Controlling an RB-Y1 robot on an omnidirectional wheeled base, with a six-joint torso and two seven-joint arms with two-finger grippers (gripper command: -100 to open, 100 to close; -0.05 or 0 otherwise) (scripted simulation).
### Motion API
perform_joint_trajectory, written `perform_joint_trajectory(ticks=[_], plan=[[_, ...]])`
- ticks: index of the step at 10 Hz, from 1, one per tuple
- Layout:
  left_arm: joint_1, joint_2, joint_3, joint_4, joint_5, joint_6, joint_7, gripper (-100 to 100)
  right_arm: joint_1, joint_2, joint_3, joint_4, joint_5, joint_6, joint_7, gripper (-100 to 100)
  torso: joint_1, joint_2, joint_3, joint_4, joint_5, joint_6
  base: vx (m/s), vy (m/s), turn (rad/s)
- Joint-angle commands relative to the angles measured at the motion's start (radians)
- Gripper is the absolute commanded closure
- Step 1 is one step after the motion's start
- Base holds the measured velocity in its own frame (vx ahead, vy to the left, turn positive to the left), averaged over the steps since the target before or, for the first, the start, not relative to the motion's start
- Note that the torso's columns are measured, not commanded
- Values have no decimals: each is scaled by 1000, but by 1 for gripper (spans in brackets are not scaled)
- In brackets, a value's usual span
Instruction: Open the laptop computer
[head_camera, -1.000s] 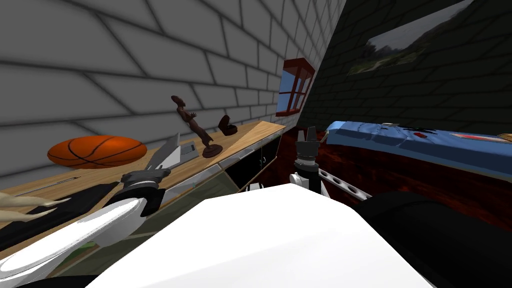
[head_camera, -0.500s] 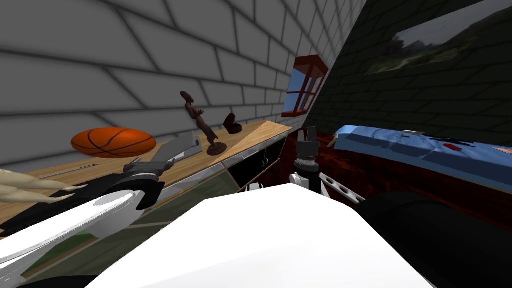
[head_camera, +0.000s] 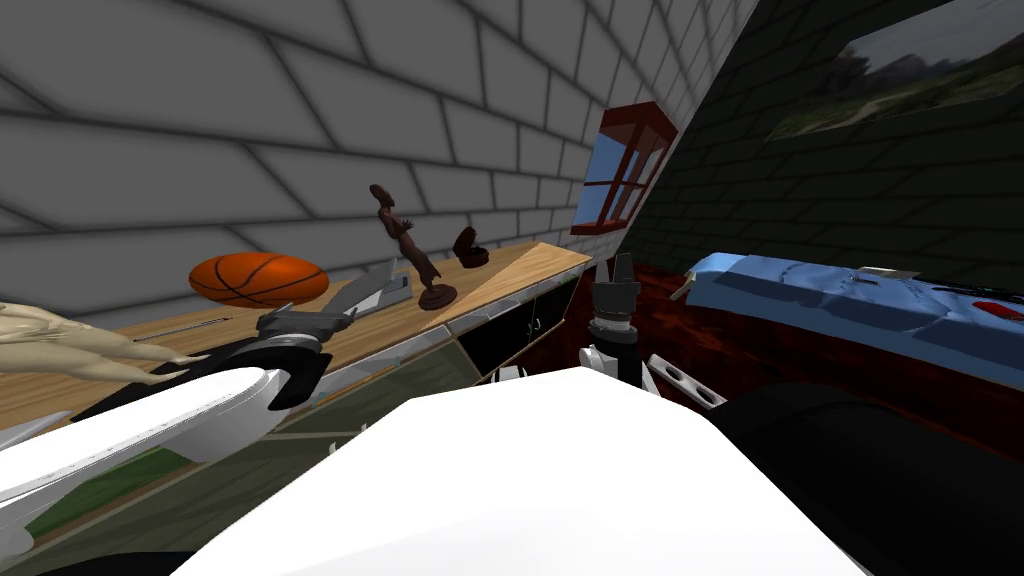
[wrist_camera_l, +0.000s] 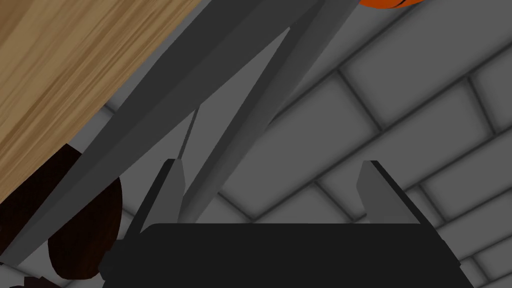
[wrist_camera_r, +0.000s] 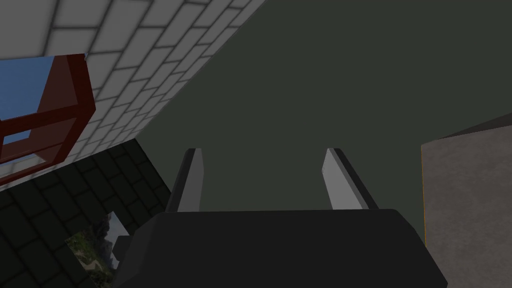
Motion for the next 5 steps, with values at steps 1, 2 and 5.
perform_joint_trajectory(ticks=[1, 2, 5], plan=[[1, 0, -1, 0, 0, -1, 0, 0, 0, 0, 0, 0, 0, 0, 0, 0, 1, 0, 0, 0, 0, 0, 0, 0, 0], [1, 0, -2, 0, 0, -1, 0, 0, 0, 0, 0, 0, 0, 0, 0, 0, 0, 0, 0, 0, 0, 0, 0, 0, 0], [1, 0, -1, 0, 0, -1, 0, 0, 0, 0, 0, 0, 0, 0, 0, 0, 0, -2, -1, -1, 1, 0, 0, 0, 0]])
